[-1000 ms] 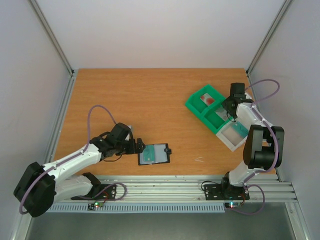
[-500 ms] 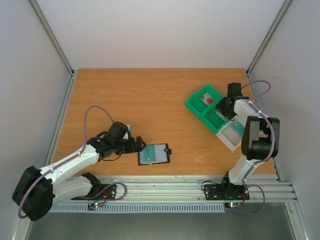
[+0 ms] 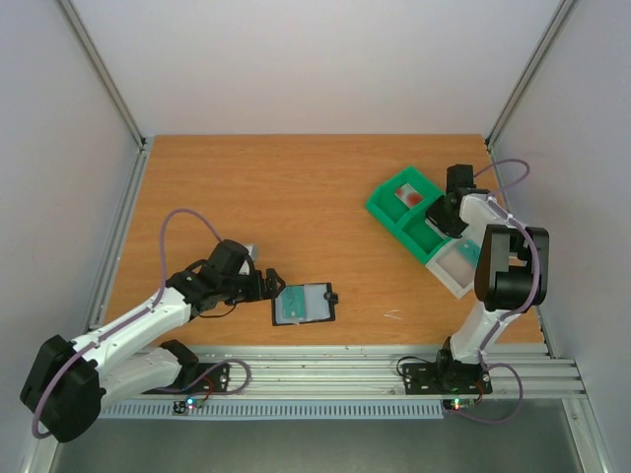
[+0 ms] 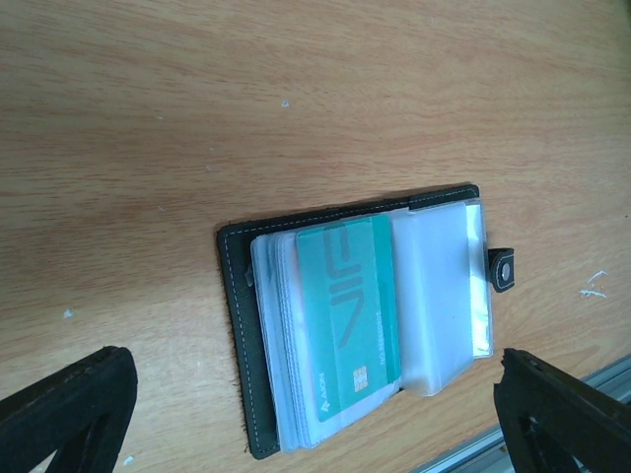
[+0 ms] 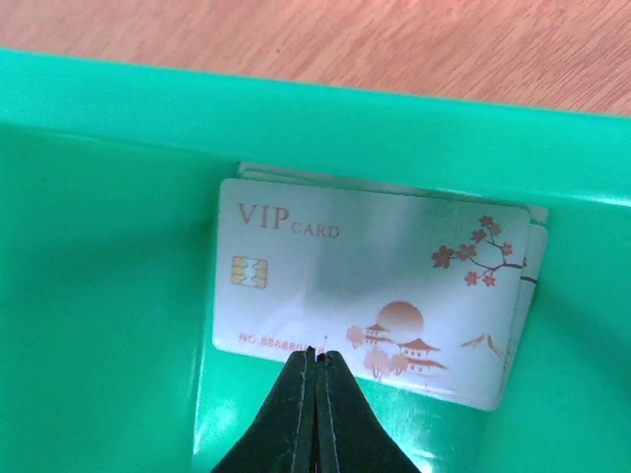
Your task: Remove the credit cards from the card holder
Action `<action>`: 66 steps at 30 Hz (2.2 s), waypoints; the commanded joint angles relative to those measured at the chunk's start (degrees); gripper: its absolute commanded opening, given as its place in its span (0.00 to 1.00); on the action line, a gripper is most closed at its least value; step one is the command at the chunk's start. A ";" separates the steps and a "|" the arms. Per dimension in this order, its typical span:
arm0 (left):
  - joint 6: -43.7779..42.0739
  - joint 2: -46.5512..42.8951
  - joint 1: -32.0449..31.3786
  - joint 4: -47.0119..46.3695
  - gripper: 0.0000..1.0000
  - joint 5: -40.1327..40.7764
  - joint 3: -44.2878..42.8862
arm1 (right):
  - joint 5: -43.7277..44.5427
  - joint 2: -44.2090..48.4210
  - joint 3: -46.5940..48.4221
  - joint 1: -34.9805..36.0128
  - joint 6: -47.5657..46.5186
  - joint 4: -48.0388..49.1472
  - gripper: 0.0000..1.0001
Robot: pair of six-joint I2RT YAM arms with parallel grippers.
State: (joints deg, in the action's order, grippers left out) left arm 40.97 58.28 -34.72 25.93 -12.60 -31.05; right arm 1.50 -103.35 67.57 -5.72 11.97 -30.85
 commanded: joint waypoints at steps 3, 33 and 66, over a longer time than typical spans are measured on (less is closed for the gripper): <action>0.25 -0.52 0.35 -1.87 0.99 -2.59 -0.23 | -0.84 7.68 -0.08 1.45 -3.52 -3.23 0.04; 4.73 8.58 0.88 -14.05 0.10 -6.86 2.12 | -23.56 29.11 -14.79 32.02 1.61 -0.87 0.22; 5.03 15.86 0.88 -19.95 0.00 -7.31 6.71 | -24.78 10.54 -19.40 55.72 11.97 22.20 0.20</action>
State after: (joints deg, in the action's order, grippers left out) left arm 46.48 73.63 -34.04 8.29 -21.15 -25.34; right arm -22.57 -91.15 47.92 49.28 22.76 -11.22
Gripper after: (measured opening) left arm 0.008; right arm 0.201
